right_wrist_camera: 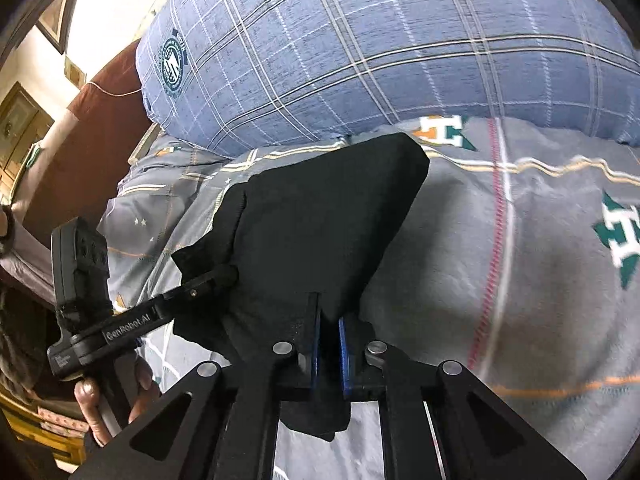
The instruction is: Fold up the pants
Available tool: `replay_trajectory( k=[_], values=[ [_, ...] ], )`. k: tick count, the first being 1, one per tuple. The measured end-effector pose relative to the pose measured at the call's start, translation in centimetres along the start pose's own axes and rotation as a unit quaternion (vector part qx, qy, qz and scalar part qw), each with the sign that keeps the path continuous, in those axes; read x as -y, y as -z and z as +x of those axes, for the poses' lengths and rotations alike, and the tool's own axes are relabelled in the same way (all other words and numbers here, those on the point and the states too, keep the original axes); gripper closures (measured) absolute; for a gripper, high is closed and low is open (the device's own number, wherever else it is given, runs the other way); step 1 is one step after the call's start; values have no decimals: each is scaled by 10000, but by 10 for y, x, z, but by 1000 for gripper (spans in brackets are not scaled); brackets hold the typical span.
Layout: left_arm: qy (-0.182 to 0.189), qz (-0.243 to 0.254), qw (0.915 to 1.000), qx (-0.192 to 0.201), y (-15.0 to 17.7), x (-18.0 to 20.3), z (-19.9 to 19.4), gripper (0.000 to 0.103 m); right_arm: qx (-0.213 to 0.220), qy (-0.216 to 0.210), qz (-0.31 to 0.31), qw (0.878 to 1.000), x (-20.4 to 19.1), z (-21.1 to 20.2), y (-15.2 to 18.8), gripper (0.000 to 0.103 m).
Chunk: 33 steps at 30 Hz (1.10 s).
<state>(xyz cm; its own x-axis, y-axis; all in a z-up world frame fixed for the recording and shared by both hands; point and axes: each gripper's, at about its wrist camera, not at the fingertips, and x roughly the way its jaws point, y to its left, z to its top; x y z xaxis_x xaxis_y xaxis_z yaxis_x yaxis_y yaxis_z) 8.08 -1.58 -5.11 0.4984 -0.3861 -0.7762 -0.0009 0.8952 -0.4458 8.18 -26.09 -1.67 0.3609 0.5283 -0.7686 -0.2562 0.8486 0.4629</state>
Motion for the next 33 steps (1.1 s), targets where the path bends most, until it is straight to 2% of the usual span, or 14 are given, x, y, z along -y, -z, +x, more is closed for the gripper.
replay_trajectory(
  k=[1,3,5,7,8,9,10,13,18,22,25,28,30,33],
  values=[
    [-55,56,9999,-112,1,2,8,67,-90,21,25,10000,4,1,2,91],
    [-268,138,9990,-340,1,4,22,58,-353,188,14,9992,11,13,6,90],
    [-279,128,9988,-373,-5,2,22,54,-585,302,163,9977,22,27,6,80],
    [-293,148,9992,-215,-9,2,12,46,-452,248,367,9980,31,22,1,59],
    [-420,188,9989,-75,-12,2,7,40,-302,194,432,9984,34,17,-3,50],
    [-518,239,9984,3,-15,3,3,38,-174,161,462,9987,36,12,-6,37],
    [-573,296,9979,71,-18,4,-2,38,-12,158,486,9987,37,7,-11,36],
    [-653,404,9969,180,-36,11,-4,31,80,188,522,9984,41,11,-23,36],
    [-772,569,9948,-330,-67,24,32,31,42,123,732,9972,49,33,-47,36],
    [-207,128,9982,-546,-57,5,48,31,-14,296,671,9973,53,50,-58,36],
    [-112,115,9984,-541,-59,6,45,37,-207,201,693,9972,55,65,-60,50],
    [-66,-10,9985,-549,-59,5,43,44,-193,277,511,9981,48,67,-60,59],
    [-74,13,9988,-493,-57,7,39,48,-154,337,424,9984,43,65,-59,64],
    [-92,75,9989,-461,-55,9,36,47,-85,376,304,9988,38,61,-59,65]
  ],
)
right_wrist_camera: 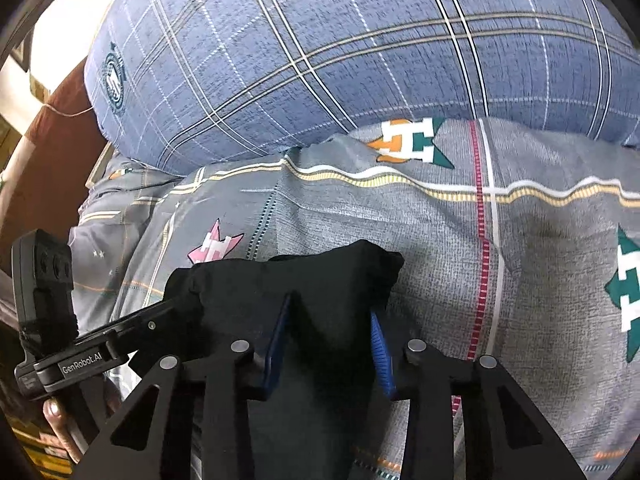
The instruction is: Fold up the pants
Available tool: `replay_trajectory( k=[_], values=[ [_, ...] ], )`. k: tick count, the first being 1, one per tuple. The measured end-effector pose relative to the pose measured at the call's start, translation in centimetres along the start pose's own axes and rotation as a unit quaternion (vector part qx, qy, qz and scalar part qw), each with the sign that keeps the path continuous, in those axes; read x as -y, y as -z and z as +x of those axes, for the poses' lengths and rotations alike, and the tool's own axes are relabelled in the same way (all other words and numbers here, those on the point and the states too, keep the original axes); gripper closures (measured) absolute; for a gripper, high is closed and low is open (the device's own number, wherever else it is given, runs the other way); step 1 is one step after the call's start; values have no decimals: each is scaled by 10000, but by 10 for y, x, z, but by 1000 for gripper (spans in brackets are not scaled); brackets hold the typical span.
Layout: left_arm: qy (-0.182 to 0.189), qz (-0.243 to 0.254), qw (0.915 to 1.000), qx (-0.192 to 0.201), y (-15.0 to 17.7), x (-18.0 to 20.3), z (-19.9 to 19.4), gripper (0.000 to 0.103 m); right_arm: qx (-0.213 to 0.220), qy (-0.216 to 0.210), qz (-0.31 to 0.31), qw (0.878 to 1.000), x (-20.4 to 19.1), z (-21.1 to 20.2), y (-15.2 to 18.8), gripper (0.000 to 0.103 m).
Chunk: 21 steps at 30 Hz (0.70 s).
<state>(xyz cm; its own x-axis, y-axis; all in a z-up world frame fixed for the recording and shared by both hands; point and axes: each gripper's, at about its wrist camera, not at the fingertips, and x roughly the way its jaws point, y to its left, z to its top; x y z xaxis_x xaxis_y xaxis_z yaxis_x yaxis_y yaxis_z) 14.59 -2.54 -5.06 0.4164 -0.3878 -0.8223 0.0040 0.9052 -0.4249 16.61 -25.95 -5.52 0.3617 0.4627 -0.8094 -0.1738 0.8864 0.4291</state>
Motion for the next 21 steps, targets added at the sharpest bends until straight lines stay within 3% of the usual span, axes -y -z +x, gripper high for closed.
replay_trajectory(
  k=[3,5,8,12,17,19,21],
  values=[
    [53,-168,9998,-50,-3,-8,7,33,-17,-89,182,9998,6,-1,1,61],
    [100,-265,9996,-75,-2,-14,11,31,-87,-141,320,9994,12,2,1,57],
    [111,-173,9998,-14,-2,-9,10,44,-122,-177,312,9993,14,3,1,60],
    [-27,104,9998,162,4,3,-4,64,-30,-107,98,9999,3,-2,0,78],
    [198,12,9983,542,-1,1,-22,67,345,-344,-72,9988,-9,-29,-5,84],
    [78,-100,9991,404,-6,-4,-7,67,400,-299,-105,9987,-12,-28,-9,84],
    [7,-270,9992,280,-8,-11,7,60,306,-177,-126,9993,-11,-17,-12,84]
  ],
)
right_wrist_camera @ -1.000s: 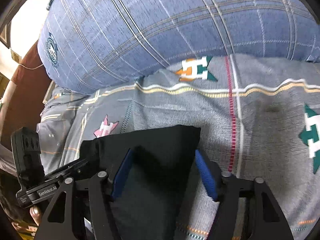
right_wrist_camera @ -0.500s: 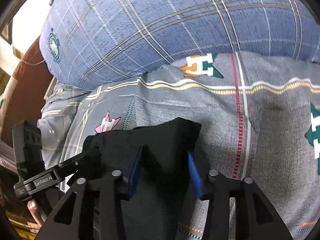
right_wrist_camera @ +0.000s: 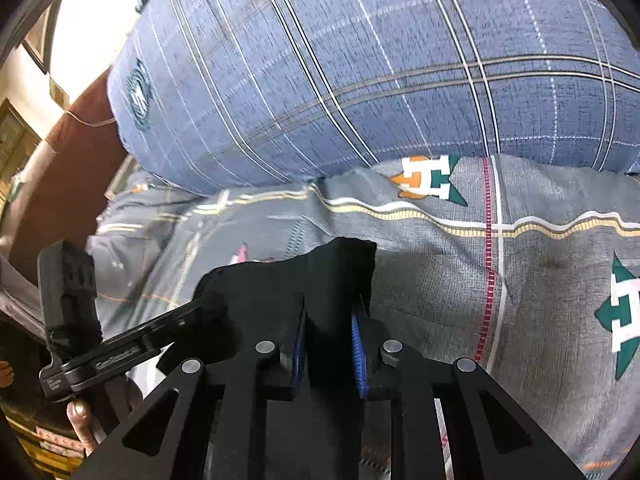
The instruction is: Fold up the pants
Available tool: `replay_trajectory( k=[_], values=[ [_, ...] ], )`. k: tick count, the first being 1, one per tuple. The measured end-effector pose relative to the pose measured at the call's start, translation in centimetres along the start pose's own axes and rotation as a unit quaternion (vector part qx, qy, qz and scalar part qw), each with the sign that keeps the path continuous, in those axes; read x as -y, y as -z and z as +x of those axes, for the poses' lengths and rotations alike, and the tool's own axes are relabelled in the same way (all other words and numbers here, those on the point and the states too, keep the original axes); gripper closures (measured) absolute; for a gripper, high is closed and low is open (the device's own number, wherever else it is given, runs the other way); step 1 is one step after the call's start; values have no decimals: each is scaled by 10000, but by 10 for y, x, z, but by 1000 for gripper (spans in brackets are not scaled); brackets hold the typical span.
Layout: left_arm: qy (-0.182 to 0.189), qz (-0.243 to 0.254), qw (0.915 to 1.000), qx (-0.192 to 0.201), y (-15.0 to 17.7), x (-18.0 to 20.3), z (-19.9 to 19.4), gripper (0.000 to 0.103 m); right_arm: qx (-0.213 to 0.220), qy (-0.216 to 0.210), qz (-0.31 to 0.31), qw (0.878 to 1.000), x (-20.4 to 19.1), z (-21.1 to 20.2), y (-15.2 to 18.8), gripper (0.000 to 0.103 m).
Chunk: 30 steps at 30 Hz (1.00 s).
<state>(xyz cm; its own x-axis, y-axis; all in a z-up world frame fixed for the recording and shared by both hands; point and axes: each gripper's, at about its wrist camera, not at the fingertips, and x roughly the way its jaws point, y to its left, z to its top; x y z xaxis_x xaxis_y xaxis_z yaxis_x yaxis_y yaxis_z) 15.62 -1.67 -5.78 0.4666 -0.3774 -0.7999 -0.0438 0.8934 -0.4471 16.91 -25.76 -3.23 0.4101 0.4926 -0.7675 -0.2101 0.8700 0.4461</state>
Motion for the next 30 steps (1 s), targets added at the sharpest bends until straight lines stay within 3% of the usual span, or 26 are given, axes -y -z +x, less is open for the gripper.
replay_trajectory(
  k=[4,5,7,8,12,19,21,22,24,28,30],
  values=[
    [118,-73,9999,-18,-1,0,-8,54,-219,106,231,9994,8,13,3,68],
    [57,-34,10000,6,0,2,-12,50,-215,42,297,9993,10,10,3,66],
    [-152,136,9997,113,4,8,-21,48,-132,-7,352,9993,11,1,5,47],
    [-337,275,9989,177,6,12,-24,45,-49,40,321,9995,9,-6,8,44],
    [-819,692,9938,286,25,21,-30,38,72,297,152,9994,2,-21,23,44],
    [-962,701,9928,109,73,20,-33,38,-225,462,207,9985,3,-14,75,44],
    [-1005,813,9912,269,80,25,-35,41,-255,609,46,9978,-5,-11,90,50],
    [-1022,890,9902,331,82,28,-35,45,-235,645,-40,9976,-10,-11,95,58],
    [-1099,951,9886,387,87,30,-36,49,-178,750,-190,9968,-16,-15,103,60],
    [-1099,953,9886,395,96,28,-38,49,-46,864,-278,9959,-20,-26,116,59],
    [-1098,863,9895,372,94,26,-36,43,-70,804,-213,9965,-17,-26,116,59]
  ],
)
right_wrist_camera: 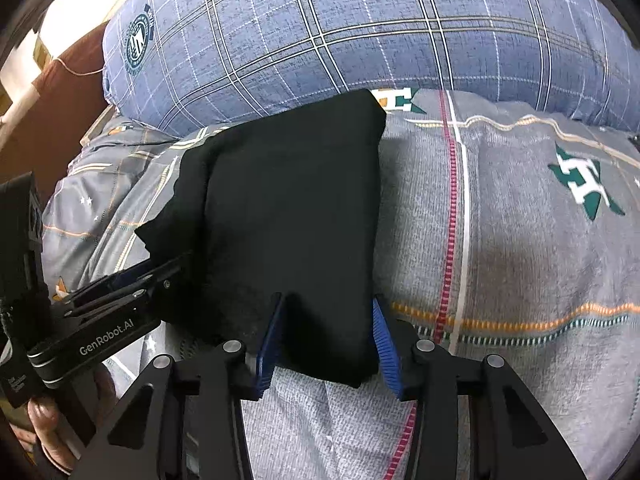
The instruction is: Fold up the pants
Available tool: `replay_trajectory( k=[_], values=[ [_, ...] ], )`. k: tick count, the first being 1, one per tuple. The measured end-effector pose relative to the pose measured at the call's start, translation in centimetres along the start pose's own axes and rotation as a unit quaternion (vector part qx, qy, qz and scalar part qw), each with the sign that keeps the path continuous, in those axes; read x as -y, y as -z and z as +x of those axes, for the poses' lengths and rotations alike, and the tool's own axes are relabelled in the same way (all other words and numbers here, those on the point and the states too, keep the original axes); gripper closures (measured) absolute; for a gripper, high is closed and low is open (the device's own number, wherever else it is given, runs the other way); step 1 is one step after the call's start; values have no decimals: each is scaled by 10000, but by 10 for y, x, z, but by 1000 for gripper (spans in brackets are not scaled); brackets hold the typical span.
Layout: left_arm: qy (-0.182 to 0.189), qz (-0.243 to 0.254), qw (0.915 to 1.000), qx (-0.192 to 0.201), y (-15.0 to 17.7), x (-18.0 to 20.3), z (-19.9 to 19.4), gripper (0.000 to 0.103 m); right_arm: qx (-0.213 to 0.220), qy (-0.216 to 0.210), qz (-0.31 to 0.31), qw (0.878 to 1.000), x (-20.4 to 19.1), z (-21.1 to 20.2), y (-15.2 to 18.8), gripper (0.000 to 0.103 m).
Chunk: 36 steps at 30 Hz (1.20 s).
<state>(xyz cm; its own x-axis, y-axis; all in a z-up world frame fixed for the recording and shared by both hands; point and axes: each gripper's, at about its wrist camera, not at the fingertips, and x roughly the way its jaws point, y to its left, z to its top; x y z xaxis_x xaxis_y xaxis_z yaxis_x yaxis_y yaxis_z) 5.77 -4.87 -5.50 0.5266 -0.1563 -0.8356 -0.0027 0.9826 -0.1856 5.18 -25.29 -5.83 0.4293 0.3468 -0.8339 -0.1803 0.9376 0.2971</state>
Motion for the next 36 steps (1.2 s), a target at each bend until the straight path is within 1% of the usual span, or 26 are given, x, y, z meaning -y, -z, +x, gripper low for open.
replay_trajectory(
  k=[3,4,5,6,7,8,9,10,12,13,15,17,18,19,20,22,23,24,25,28,32,36],
  values=[
    [171,-237,9995,-132,-2,-8,6,44,-66,-91,53,9999,4,4,-5,60],
    [175,-252,9995,-126,-3,-8,6,45,-85,-102,37,9999,4,5,-7,63],
    [133,-207,9996,-107,-3,-6,6,51,-114,-91,-22,9999,2,6,-8,68],
    [65,-123,9999,-75,-2,-2,5,57,-129,-56,-88,9999,0,7,-9,77],
    [-3,-14,10000,-38,-2,3,3,59,-117,20,-176,9998,-3,7,-10,84],
    [-81,106,9999,38,-3,7,1,60,-86,137,-298,9994,-6,7,-11,87],
    [-130,144,9998,105,-3,9,0,60,-78,203,-365,9991,-9,7,-12,89],
    [-150,130,9997,133,-4,10,0,60,-93,242,-400,9989,-10,7,-12,90],
    [-171,123,9997,120,-4,8,2,56,-131,228,-393,9989,-9,10,-13,90],
    [-209,123,9996,136,-3,8,3,55,-150,215,-377,9989,-9,10,-13,86],
    [-344,202,9990,206,-2,10,3,46,-172,207,-328,9991,-7,12,-13,82],
    [-551,368,9973,328,1,14,0,42,-150,270,-255,9992,-6,11,-12,71],
    [-598,424,9966,384,2,16,-3,41,-129,273,-226,9993,-5,9,-12,56],
    [-655,500,9954,483,5,18,-7,41,-87,254,-178,9995,-2,6,-11,47],
    [-684,542,9946,569,7,20,-12,40,-10,217,-106,9997,0,-1,-10,45],
    [-769,600,9921,783,15,22,-24,29,71,155,-64,9998,2,-10,-7,43],
    [-815,618,9905,920,20,24,-32,24,184,154,-15,9997,4,-19,-3,40],
    [-861,651,9883,1075,25,26,-41,23,273,157,21,9995,5,-26,0,35],
    [-922,699,9858,1215,31,28,-49,22,367,150,39,9992,6,-33,5,33],
    [-1059,802,9813,1391,42,33,-65,20,563,180,-33,9982,5,-55,22,33],
    [-993,827,9809,1453,53,30,-82,20,814,301,-102,9962,-2,-82,45,32],
    [-902,740,9811,1541,67,27,-96,20,960,399,-28,9946,0,-97,58,31]
  ],
)
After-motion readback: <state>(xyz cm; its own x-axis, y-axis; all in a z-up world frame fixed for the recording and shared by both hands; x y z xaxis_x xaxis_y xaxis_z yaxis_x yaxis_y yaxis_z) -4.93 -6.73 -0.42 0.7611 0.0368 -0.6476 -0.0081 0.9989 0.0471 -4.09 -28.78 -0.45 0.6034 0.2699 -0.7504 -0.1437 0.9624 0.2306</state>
